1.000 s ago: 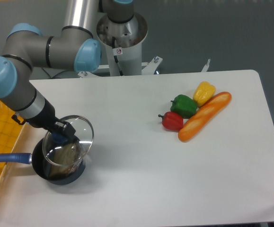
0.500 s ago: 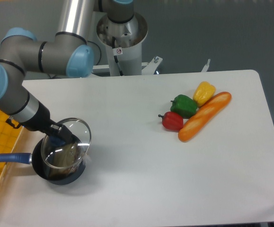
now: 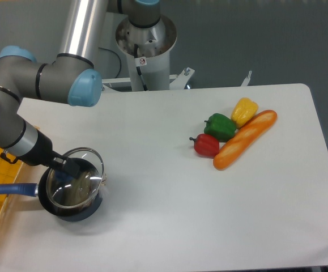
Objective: Close the pot lid
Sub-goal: 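Lower the glass lid onto the saucepan rim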
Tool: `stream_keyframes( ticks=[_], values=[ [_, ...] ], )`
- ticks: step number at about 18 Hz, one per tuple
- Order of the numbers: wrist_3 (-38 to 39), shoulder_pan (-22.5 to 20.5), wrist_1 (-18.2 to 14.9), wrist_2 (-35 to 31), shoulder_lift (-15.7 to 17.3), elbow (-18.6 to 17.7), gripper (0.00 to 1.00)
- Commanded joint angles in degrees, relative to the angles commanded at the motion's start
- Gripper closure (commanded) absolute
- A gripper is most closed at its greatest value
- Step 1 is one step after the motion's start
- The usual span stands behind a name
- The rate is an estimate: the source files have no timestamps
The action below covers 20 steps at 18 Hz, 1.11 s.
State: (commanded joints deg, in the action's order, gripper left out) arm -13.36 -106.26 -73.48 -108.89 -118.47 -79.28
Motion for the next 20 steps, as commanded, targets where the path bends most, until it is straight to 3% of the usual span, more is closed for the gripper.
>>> stream_keyframes(
  ticks=[20],
  values=[
    [1.85,1.14,1.06,-2.03,-2.46,-0.18,0.52]
  ],
)
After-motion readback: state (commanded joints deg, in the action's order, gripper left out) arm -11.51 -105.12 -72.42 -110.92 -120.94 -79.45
